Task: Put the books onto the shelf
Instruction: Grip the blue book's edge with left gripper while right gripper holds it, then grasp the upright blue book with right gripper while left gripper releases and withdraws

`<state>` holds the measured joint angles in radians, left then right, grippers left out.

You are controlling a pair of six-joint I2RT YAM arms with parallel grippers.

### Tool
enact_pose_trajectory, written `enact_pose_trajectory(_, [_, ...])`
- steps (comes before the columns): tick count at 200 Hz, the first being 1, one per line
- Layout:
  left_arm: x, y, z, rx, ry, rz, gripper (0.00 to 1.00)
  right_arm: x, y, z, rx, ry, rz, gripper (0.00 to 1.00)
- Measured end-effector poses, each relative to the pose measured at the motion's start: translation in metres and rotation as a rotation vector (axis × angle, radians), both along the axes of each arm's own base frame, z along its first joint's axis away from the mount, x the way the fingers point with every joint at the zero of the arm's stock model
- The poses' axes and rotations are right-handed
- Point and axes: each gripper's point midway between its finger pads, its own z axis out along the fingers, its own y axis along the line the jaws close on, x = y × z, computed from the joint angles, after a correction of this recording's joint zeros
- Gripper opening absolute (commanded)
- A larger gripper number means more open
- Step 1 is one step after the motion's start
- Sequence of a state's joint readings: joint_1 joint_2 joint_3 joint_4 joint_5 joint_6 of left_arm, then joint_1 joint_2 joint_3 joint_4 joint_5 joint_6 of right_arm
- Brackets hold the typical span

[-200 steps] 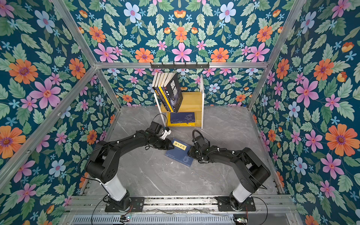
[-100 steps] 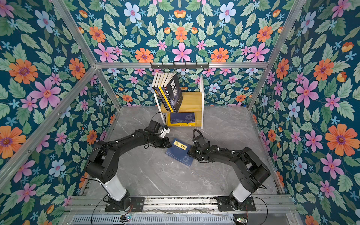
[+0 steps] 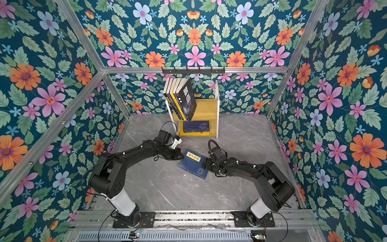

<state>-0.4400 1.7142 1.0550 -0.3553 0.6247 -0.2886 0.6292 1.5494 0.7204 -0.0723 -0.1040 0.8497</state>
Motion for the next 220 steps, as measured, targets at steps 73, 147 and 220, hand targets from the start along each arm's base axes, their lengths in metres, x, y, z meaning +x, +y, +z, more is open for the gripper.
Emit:
enact_pose_trajectory(73, [0.006, 0.007, 0.007, -0.034, 0.009, 0.042, 0.0, -0.04, -0.028, 0.038, -0.285, -0.202, 0.214, 0.82])
enact_pose_trajectory(147, [0.012, 0.013, 0.009, -0.054, 0.024, 0.081, 0.0, -0.046, 0.033, 0.068, -0.411, -0.635, 0.618, 0.82])
enact_pose_trajectory(220, [0.016, 0.012, 0.015, -0.076, 0.03, 0.089, 0.0, -0.035, 0.085, 0.035, -0.591, -0.743, 0.897, 0.83])
